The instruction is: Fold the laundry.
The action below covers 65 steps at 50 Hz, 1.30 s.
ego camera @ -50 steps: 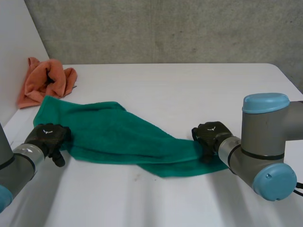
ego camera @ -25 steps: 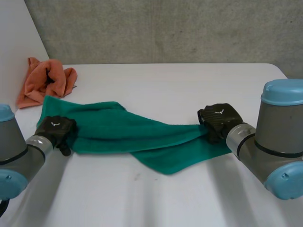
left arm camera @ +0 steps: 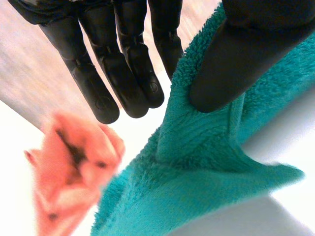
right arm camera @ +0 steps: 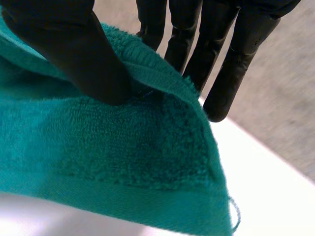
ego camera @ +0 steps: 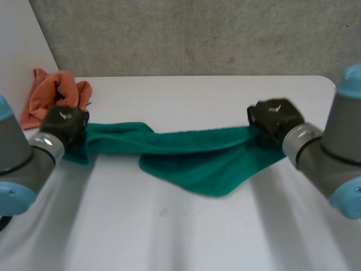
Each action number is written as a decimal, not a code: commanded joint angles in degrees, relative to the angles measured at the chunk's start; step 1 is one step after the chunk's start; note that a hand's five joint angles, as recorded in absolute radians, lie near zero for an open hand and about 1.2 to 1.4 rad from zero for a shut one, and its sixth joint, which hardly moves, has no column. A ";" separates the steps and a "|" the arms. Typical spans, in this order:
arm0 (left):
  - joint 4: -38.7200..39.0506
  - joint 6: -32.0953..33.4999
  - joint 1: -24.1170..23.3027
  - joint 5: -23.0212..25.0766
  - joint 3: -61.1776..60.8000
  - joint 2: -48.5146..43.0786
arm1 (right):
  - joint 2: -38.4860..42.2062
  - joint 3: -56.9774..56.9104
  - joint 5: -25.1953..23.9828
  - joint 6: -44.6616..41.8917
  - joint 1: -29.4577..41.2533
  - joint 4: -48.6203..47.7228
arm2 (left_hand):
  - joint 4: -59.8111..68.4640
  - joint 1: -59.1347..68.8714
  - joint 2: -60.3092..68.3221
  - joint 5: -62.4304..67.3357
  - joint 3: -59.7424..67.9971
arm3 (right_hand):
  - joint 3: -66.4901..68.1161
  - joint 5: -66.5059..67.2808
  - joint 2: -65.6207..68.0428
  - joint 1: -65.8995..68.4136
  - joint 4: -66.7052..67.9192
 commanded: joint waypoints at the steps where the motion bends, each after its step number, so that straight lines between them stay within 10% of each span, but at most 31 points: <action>1: -5.82 -2.60 -0.30 1.30 1.42 15.53 | -6.62 -9.39 -0.05 -4.13 -2.49 10.09 | 11.54 14.61 11.70 14.76 12.07 | 12.76 13.23 12.85 24.34 12.20; 17: -13.83 -1.46 -1.09 5.26 15.74 0.79 | 2.68 -23.37 4.52 -15.82 -0.83 17.14 | 11.54 14.61 11.70 14.76 12.07 | 12.76 13.23 12.85 24.34 12.20; 31: 2.32 -2.07 -6.10 -1.94 44.85 -7.93 | 11.57 -46.68 11.56 -15.65 1.46 -14.84 | 11.54 14.61 11.70 14.76 12.07 | 12.76 13.23 12.85 24.34 12.20; 54: 6.48 -9.28 -5.57 0.25 -0.31 0.17 | 5.41 -5.92 9.28 -15.65 2.43 -0.62 | 11.54 14.61 11.70 14.76 12.07 | 12.76 13.23 12.85 24.34 12.20; 65: 0.68 4.60 -3.99 0.52 -9.29 -2.21 | 5.24 12.03 3.29 -14.77 2.52 -5.62 | 11.54 14.61 11.70 14.76 12.07 | 12.76 13.23 12.85 24.34 12.20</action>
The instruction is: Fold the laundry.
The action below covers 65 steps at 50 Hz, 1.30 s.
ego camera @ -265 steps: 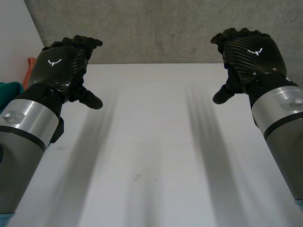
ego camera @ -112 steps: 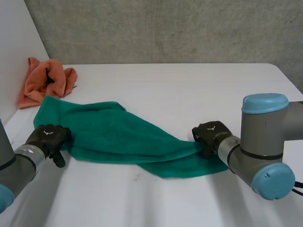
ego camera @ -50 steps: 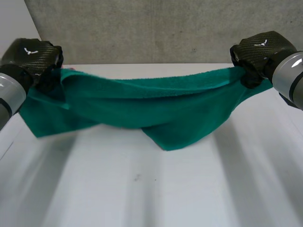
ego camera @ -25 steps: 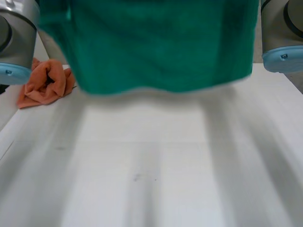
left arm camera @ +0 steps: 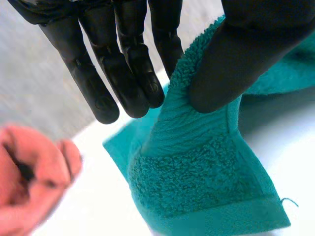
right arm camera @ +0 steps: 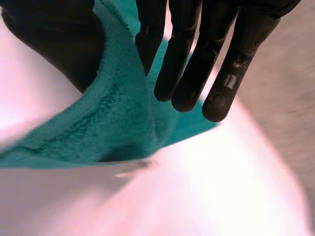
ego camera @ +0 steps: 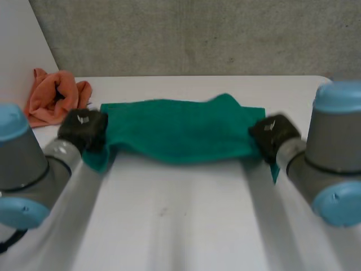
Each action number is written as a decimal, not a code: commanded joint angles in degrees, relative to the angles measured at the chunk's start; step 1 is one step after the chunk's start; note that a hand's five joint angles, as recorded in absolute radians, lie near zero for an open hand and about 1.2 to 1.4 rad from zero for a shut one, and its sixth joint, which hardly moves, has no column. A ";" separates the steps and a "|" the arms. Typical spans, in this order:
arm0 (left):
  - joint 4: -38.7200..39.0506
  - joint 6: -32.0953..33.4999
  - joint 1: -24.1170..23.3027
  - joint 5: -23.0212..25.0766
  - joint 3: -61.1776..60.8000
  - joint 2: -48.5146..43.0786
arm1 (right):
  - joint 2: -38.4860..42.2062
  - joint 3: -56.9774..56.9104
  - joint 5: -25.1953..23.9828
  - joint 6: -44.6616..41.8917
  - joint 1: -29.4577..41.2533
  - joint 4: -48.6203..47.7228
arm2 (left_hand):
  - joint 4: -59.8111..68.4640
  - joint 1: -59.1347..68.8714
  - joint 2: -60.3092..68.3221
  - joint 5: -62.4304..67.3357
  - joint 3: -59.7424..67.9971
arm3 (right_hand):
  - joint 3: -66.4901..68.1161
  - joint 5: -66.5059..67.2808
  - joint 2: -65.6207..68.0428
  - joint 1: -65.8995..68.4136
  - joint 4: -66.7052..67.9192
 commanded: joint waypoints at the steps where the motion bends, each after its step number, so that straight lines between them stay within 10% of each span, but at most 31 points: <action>1: -3.53 11.09 1.76 0.06 -4.25 -0.68 | -0.31 8.80 -2.44 1.30 0.09 -6.04 | 11.26 14.61 11.41 14.76 11.72 | 12.76 12.66 12.85 23.35 11.86; 8: -3.09 11.28 1.85 1.29 -5.13 -0.51 | -2.78 11.79 -2.70 6.31 -0.96 -8.95 | -26.86 -23.51 -26.71 -23.36 -26.40 | 12.76 12.66 12.85 23.35 11.86; 25: -2.30 2.85 -1.05 1.64 -9.71 3.28 | -3.30 13.29 -3.23 11.23 -3.60 -9.13 | -41.86 -38.52 -41.72 -38.36 -41.40 | 12.76 12.66 12.85 23.35 11.86; 65: 4.30 4.07 -2.90 -8.46 4.71 -11.67 | -6.73 13.29 -2.44 11.15 -8.26 -9.74 | -18.69 -15.34 -18.54 -15.19 -18.23 | 12.76 12.66 12.85 23.35 11.86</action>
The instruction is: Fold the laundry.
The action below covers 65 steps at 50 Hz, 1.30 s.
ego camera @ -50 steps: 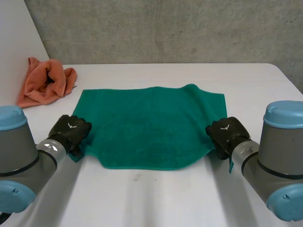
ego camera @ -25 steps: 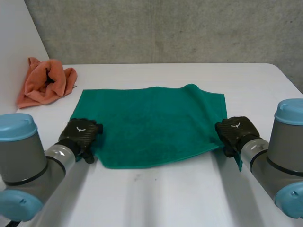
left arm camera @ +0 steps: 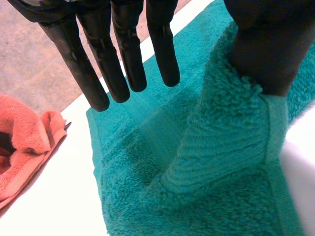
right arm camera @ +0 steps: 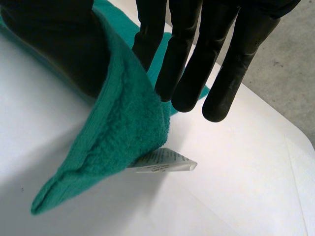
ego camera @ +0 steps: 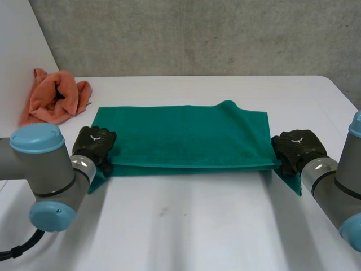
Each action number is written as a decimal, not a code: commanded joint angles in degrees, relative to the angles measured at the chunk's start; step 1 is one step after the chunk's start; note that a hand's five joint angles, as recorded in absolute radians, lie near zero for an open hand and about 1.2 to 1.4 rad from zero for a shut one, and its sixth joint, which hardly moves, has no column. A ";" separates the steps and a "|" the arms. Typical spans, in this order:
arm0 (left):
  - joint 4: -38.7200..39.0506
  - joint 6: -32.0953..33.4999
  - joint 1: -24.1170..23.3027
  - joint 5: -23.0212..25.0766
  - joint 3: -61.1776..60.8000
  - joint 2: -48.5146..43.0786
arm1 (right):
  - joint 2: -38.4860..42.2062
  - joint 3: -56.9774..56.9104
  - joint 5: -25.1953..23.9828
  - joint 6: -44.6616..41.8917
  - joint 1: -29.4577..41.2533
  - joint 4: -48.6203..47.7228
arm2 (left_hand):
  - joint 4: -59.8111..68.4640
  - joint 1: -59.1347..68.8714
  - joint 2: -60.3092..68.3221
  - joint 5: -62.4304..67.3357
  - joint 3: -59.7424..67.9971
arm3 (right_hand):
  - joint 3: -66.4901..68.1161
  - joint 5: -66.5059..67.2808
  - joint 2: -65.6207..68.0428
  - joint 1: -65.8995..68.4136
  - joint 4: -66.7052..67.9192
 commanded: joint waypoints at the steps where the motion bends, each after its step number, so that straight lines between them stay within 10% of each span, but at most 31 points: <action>1: 0.30 1.41 -0.10 -2.19 -0.99 1.26 | -0.04 -0.79 0.21 -0.40 -0.05 -0.12 | 14.41 14.08 14.42 15.21 14.62 | 12.78 12.66 12.85 23.28 11.86; 8: -0.40 7.55 0.25 -1.93 -5.64 15.12 | -3.37 -4.30 0.21 -1.89 0.04 2.25 | 42.12 41.79 42.14 42.93 42.33 | 12.78 12.66 12.85 23.28 11.86; 20: -10.94 18.56 0.78 -1.05 -5.74 37.91 | -15.76 -20.28 0.39 -11.48 -0.05 19.11 | 42.16 41.83 42.18 42.97 42.38 | 12.78 12.66 12.85 23.28 11.86; 32: -16.92 18.47 2.10 5.72 -4.60 30.56 | -7.36 -31.55 0.47 -16.92 0.21 35.48 | 42.16 41.83 42.18 42.97 42.38 | 12.78 12.66 12.85 23.28 11.86; 45: -16.31 18.73 1.92 2.82 23.31 2.52 | 12.26 -46.65 6.01 -16.67 1.09 23.63 | 42.16 41.83 42.18 42.97 42.38 | 12.78 12.66 12.85 23.28 11.86; 56: 7.64 8.12 0.07 0.19 38.74 9.41 | 8.85 -59.50 9.00 -13.85 2.94 -7.66 | 42.16 41.83 42.18 42.97 42.38 | 12.78 12.66 12.85 23.28 11.86; 65: 10.23 4.32 0.87 0.01 26.00 14.63 | 7.96 -51.25 8.48 -14.11 3.29 -2.76 | 42.16 41.83 42.18 42.97 42.38 | 12.78 12.66 12.85 23.28 11.86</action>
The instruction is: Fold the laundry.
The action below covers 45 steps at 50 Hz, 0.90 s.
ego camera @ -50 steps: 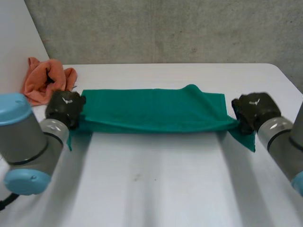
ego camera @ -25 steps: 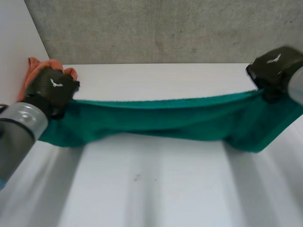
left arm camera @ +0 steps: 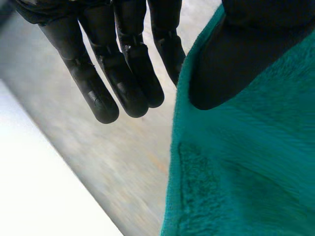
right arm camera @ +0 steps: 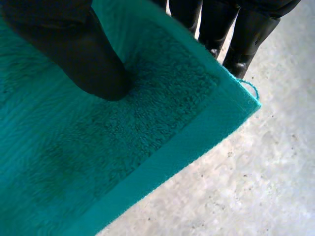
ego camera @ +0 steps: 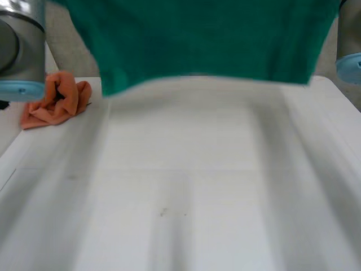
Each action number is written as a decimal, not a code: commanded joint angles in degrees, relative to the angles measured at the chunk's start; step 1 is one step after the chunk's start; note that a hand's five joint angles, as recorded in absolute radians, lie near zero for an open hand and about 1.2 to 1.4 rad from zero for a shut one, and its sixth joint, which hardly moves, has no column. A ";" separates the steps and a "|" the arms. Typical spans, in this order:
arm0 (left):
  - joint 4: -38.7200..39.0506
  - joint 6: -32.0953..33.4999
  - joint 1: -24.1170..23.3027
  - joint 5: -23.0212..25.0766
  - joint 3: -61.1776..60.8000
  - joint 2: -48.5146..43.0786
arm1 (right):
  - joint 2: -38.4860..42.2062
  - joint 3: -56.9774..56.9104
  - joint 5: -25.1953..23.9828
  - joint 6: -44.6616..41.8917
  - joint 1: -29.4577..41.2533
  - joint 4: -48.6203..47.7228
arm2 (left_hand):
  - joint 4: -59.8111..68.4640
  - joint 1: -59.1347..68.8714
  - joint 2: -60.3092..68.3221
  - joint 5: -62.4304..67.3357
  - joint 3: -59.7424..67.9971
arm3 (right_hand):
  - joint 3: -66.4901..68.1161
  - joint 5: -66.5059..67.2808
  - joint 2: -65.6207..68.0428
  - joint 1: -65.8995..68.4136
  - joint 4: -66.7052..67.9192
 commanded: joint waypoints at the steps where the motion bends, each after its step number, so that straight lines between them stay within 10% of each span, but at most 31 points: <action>1: 0.88 -1.85 0.42 0.02 -11.27 2.73 | -0.15 8.40 -0.93 -0.35 0.09 6.42 | 11.25 14.65 11.40 13.57 11.71 | 12.78 12.63 12.85 23.35 11.84; 21: -2.28 7.99 0.68 0.99 -36.33 -11.77 | 9.35 31.35 -5.50 -2.02 -0.44 9.68 | 11.25 14.65 11.40 13.57 11.71 | 12.78 12.63 12.85 23.35 11.84; 29: -9.21 15.72 2.70 0.72 -45.47 -0.36 | -0.40 38.12 -4.80 -9.84 -0.79 25.65 | 11.25 14.65 11.40 13.57 11.71 | 12.78 12.63 12.85 23.35 11.84; 36: -31.00 21.96 4.81 1.51 -54.96 13.27 | -9.18 51.02 -4.01 -19.58 -3.33 44.11 | 11.25 14.65 11.40 13.57 11.71 | 12.78 12.63 12.85 23.35 11.84; 45: -26.22 23.82 5.52 2.22 -52.44 9.97 | -8.50 49.91 -2.25 -21.89 -3.51 31.06 | 11.25 14.65 11.40 13.57 11.71 | 12.78 12.63 12.85 23.35 11.84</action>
